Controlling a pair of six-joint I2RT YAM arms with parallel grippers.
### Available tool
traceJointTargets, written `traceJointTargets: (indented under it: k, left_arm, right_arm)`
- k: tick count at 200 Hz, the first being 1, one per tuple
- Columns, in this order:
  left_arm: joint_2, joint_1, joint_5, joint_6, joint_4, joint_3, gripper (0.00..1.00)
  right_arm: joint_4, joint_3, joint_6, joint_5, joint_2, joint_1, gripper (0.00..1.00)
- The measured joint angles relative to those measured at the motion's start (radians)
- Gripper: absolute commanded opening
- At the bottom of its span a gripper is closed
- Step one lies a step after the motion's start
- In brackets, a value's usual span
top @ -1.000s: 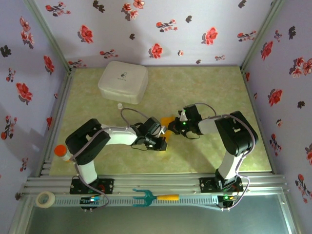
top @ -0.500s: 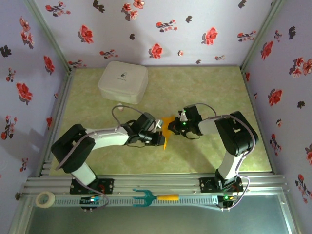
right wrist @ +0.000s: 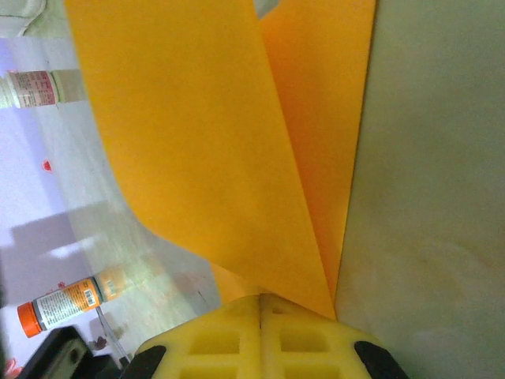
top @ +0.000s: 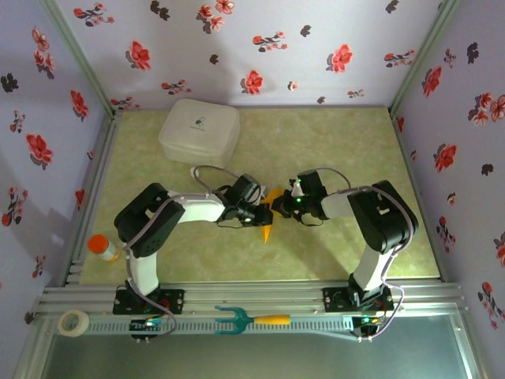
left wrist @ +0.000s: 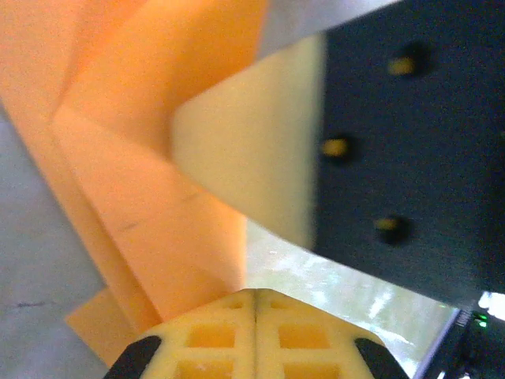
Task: Fold a paper plane with a square sheet of paper (pick it up from the middle)
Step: Fold the wing for the fifth time at the center of the table.
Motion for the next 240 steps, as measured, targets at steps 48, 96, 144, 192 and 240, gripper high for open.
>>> traceJointTargets:
  k: [48,96,144,192,240]
  left_arm:
    - [0.009,0.003,0.004,0.0,0.031,-0.019,0.0]
    - [-0.028,0.007,0.048,0.013,0.15,-0.126,0.0]
    - [-0.032,0.013,0.08,0.039,0.187,-0.15,0.0]
    - [-0.032,0.014,0.083,0.043,0.187,-0.15,0.0]
    - [-0.032,0.016,0.089,0.047,0.185,-0.15,0.0]
  right_arm:
    - [-0.005,-0.005,0.0,0.013,-0.011,0.002,0.04]
    - [-0.139,-0.015,-0.016,0.065,-0.127,0.0,0.07]
    - [-0.137,-0.016,-0.042,0.04,-0.222,0.008,0.04]
    - [-0.109,-0.016,-0.047,0.011,-0.136,0.049,0.03]
    - [-0.139,0.008,-0.095,0.005,-0.049,0.046,0.02]
